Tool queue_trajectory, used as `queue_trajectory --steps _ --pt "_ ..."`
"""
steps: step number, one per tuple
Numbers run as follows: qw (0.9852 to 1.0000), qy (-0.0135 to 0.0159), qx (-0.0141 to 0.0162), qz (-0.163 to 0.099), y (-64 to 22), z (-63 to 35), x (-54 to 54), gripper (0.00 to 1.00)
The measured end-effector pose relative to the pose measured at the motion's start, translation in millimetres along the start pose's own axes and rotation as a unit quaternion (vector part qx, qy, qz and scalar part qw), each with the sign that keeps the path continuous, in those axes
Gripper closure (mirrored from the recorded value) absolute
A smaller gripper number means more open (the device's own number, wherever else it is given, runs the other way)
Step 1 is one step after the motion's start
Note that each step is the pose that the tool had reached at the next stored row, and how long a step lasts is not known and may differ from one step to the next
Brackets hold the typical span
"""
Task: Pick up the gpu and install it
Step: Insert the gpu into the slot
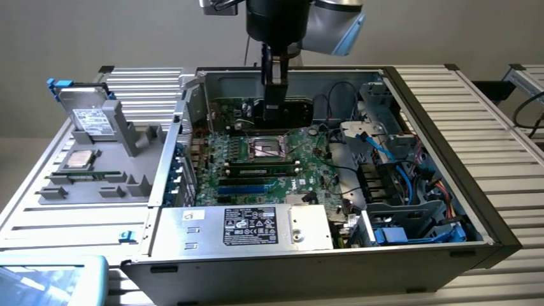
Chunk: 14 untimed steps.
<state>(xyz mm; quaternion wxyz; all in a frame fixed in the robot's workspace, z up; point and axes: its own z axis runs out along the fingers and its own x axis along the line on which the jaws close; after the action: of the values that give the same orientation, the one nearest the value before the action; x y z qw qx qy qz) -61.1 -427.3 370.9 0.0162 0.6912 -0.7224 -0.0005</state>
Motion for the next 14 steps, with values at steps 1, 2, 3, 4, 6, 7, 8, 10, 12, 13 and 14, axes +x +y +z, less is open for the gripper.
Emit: queue_trajectory --steps 1,2,3,4,6,7,8,10,12,13,14 --pt "1.0000 -0.0007 -0.0001 0.000 0.9 0.8 2.3 0.72" --pt "1.0000 -0.0010 0.0000 0.000 1.8 1.5 3.8 0.72" --pt "1.0000 -0.0011 0.0000 0.000 2.7 1.9 4.6 0.72" --pt "1.0000 -0.0011 -0.0001 0.000 3.2 2.3 5.2 0.72" --pt "1.0000 -0.0011 -0.0013 0.000 3.6 3.2 6.0 0.72" --pt "1.0000 -0.0010 -0.0017 0.000 4.0 3.7 6.2 0.72" --pt "1.0000 -0.0010 -0.0017 0.000 4.8 4.5 6.2 0.72" --pt "1.0000 -0.0009 -0.0026 0.000 5.1 6.0 6.4 0.72" --pt "1.0000 -0.0008 -0.0050 0.000 5.1 7.6 6.7 0.72" --pt "1.0000 -0.0008 -0.0065 0.000 5.1 8.3 6.9 0.72" --pt "1.0000 -0.0007 -0.0076 0.000 5.1 8.9 7.2 0.72"
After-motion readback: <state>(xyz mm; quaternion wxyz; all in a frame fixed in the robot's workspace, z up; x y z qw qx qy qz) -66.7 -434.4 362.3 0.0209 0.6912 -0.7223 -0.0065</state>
